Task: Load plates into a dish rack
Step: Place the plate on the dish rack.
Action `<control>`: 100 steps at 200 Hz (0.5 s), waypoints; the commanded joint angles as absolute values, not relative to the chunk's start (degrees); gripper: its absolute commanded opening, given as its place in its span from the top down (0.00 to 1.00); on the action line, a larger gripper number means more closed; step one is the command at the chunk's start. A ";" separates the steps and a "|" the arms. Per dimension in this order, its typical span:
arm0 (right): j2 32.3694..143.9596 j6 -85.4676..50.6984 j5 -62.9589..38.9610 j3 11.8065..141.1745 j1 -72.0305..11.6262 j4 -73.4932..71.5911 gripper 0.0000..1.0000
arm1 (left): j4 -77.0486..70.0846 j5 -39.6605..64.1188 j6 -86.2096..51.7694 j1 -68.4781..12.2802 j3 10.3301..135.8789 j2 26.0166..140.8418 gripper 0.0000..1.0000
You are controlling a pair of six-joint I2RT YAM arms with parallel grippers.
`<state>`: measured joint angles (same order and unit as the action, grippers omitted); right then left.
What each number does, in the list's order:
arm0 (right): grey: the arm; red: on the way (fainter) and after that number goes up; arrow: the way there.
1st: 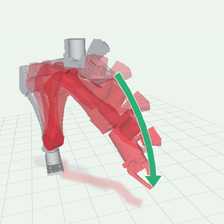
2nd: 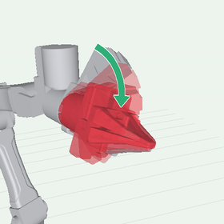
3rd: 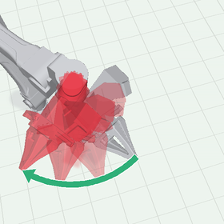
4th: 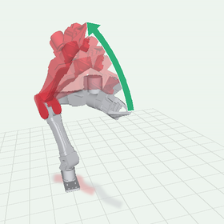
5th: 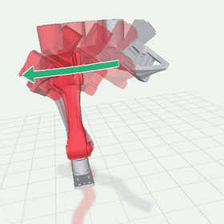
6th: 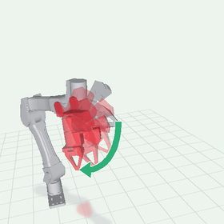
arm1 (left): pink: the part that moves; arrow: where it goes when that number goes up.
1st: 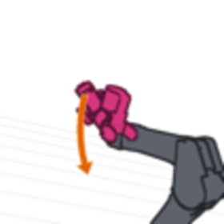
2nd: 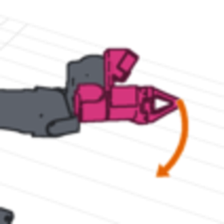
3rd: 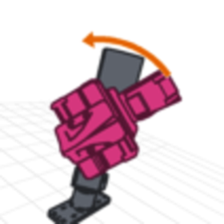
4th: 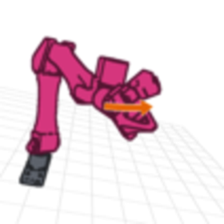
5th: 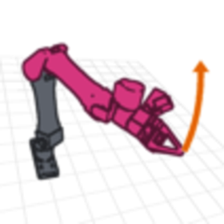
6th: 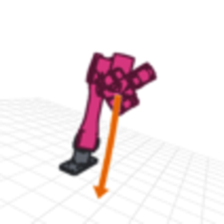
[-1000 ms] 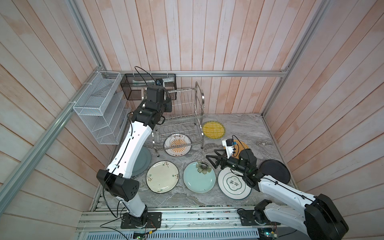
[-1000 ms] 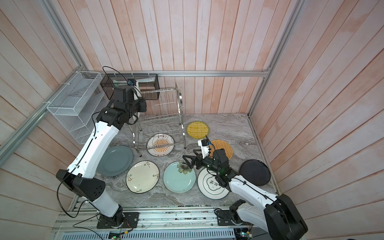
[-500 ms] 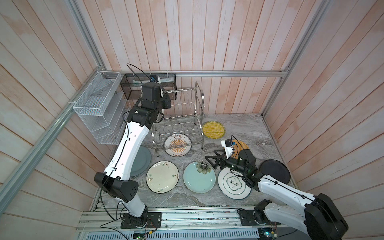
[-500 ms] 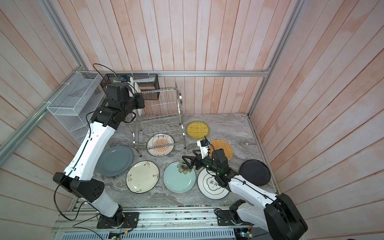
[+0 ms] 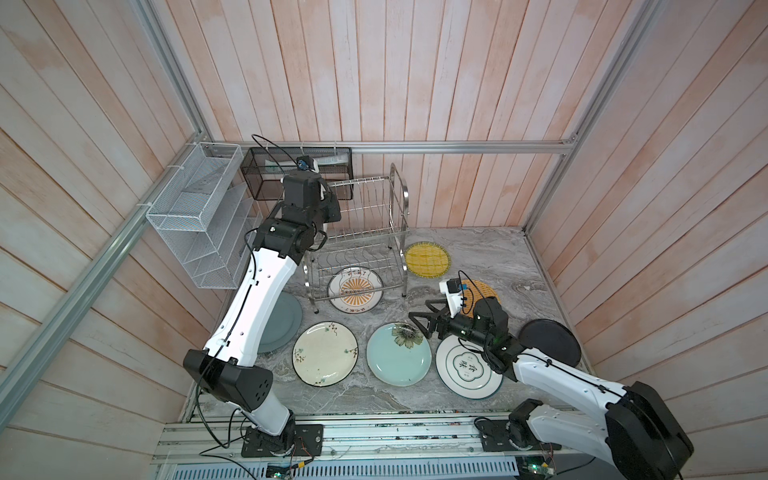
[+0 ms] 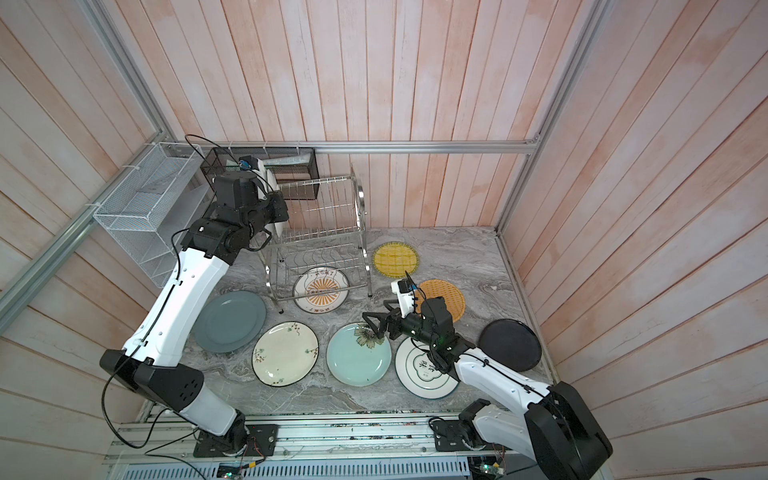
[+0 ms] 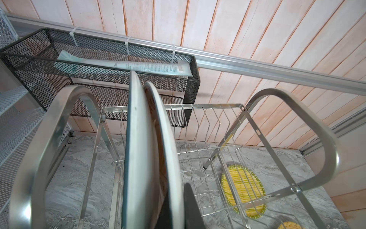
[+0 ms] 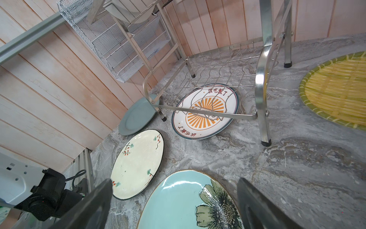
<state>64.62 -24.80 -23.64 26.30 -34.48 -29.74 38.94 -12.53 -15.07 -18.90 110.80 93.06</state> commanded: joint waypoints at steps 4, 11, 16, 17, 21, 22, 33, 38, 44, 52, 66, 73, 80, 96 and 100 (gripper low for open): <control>64.96 -23.73 -22.68 28.08 -34.95 -29.31 0.02 | 35.04 -13.43 -15.61 -18.81 108.64 91.12 1.00; 64.95 -23.68 -22.68 28.09 -34.95 -29.26 0.02 | 34.77 -13.52 -15.80 -18.74 108.04 90.91 1.00; 64.95 -23.65 -22.68 28.09 -34.96 -29.22 0.02 | 34.58 -13.66 -15.97 -18.72 107.66 90.80 1.00; 64.95 -23.69 -22.68 28.11 -34.97 -29.20 0.02 | 34.52 -13.68 -15.97 -18.72 107.58 90.82 1.00; 65.00 -23.65 -22.60 28.04 -34.98 -29.25 0.02 | 34.46 -13.79 -16.07 -18.72 107.27 90.72 1.00; 65.02 -23.64 -22.59 28.04 -34.98 -29.26 0.02 | 34.46 -13.80 -16.12 -18.76 107.20 90.71 1.00; 64.95 -23.60 -22.51 28.07 -35.04 -29.12 0.02 | 34.11 -13.93 -16.55 -18.64 106.17 90.51 1.00; 64.95 -23.59 -22.50 28.04 -35.03 -29.19 0.02 | 33.82 -13.74 -16.74 -18.56 105.61 90.29 1.00; 64.95 -23.56 -22.51 28.15 -35.03 -29.01 0.02 | 33.43 -13.46 -16.87 -18.42 104.88 90.10 1.00; 64.95 -23.49 -22.41 28.15 -35.08 -29.01 0.02 | 33.02 -13.36 -17.20 -18.39 104.14 89.85 1.00; 64.88 -23.42 -22.41 28.17 -35.15 -28.93 0.02 | 32.61 -13.29 -17.22 -18.36 103.53 89.61 0.99; 64.86 -23.45 -22.38 28.13 -35.11 -28.95 0.02 | 32.52 -13.12 -17.18 -18.37 103.54 89.52 0.92; 64.86 -23.43 -22.41 28.13 -35.24 -28.99 0.02 | 32.43 -12.85 -17.01 -18.35 103.61 89.55 0.88; 64.91 -23.43 -22.34 28.26 -35.16 -28.92 0.02 | 32.69 -12.44 -16.95 -18.37 104.16 89.56 0.85; 64.89 -23.46 -22.36 28.15 -35.23 -28.92 0.02 | 32.70 -12.27 -16.84 -18.33 104.33 89.55 0.82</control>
<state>64.62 -24.12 -23.07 26.30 -34.83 -29.54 33.21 -13.06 -16.19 -18.48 104.42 90.89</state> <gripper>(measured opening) 0.978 0.131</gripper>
